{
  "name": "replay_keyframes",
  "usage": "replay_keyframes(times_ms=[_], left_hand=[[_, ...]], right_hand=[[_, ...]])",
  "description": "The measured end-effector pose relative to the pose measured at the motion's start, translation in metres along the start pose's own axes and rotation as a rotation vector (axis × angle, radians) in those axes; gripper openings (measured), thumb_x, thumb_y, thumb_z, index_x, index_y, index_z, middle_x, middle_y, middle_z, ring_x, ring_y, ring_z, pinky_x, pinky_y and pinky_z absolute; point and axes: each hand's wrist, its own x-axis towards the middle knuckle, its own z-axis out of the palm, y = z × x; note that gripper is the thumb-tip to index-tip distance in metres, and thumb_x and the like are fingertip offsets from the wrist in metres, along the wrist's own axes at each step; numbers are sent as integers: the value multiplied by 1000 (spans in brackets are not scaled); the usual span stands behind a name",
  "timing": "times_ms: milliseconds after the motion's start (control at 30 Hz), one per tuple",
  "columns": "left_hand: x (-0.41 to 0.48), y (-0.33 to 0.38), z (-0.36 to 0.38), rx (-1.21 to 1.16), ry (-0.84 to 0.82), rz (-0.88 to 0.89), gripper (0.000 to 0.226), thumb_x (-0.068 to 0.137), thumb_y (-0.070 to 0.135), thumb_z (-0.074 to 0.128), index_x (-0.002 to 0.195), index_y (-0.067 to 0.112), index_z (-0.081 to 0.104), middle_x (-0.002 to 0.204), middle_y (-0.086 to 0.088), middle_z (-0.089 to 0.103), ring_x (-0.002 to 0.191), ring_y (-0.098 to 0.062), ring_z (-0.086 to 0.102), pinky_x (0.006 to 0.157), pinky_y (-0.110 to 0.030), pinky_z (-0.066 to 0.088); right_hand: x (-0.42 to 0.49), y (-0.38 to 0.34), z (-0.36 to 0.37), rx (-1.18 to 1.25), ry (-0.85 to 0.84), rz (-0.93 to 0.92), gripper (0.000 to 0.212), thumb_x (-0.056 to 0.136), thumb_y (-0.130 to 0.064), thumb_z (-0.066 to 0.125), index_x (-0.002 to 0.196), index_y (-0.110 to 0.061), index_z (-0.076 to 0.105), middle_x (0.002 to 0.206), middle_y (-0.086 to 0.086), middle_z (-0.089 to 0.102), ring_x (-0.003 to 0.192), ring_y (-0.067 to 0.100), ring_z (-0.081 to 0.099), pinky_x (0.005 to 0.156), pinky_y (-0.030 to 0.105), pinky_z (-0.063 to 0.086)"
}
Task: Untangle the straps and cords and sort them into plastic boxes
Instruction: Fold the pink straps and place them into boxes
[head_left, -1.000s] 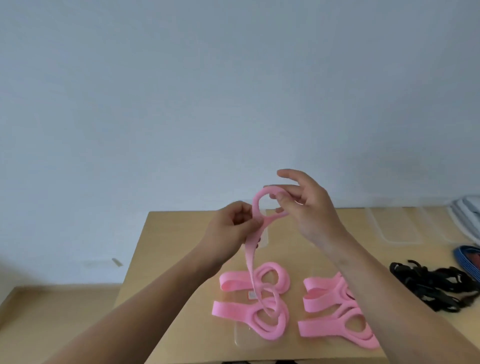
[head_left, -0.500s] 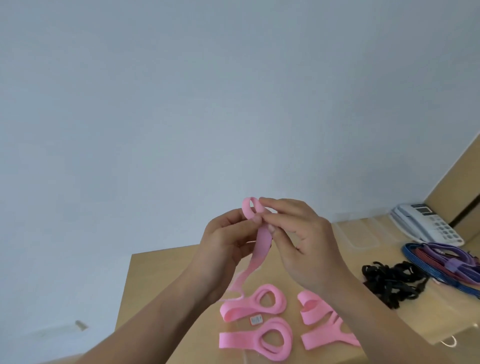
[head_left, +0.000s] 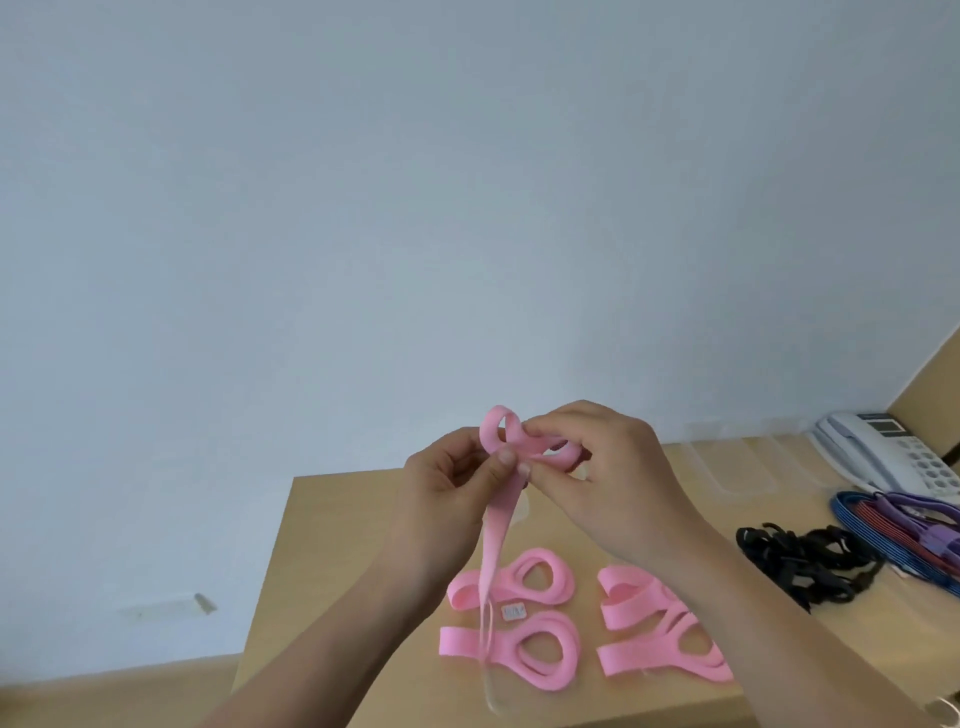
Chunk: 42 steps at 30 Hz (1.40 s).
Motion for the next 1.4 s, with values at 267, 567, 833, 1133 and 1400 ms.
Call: replay_keyframes(times_ms=[267, 567, 833, 1133, 1400], left_hand=[[-7, 5, 26, -60, 124, -219, 22, 97, 34, 69, 91, 17, 80, 84, -13, 78, 77, -22, 74, 71, -31, 58], [-2, 18, 38, -115, -23, -278, 32, 91, 39, 73, 114, 17, 78, 116, -17, 74, 106, -35, 73, 88, -37, 61], [11, 16, 33, -210, -62, -199, 32, 95, 29, 68, 115, 4, 75, 119, -26, 72, 114, -41, 69, 99, -43, 58], [19, 12, 26, -66, 30, -156, 28, 90, 6, 61, 115, 8, 75, 110, -15, 78, 107, -30, 74, 95, -37, 60], [16, 6, 24, 87, 96, -124, 20, 97, 13, 63, 98, 22, 80, 92, -14, 79, 95, -35, 75, 94, -56, 58]], right_hand=[[7, 24, -8, -66, -39, -127, 11, 84, -9, 77, 93, -12, 73, 85, -1, 64, 75, 17, 57, 66, 29, 45], [12, 41, -8, -113, 177, -279, 11, 75, -6, 82, 78, -13, 74, 81, -3, 64, 73, 20, 59, 57, 36, 51], [13, 46, -5, -163, 203, -396, 10, 78, -4, 71, 79, -13, 76, 93, 4, 70, 83, 25, 64, 59, 35, 53], [21, 41, -1, 36, 21, -202, 13, 86, -7, 72, 90, -19, 77, 93, -7, 68, 84, 11, 63, 71, 31, 54], [26, 37, 0, 267, -129, 75, 13, 84, -13, 73, 89, -25, 73, 78, -8, 70, 65, 8, 66, 59, 26, 57]])
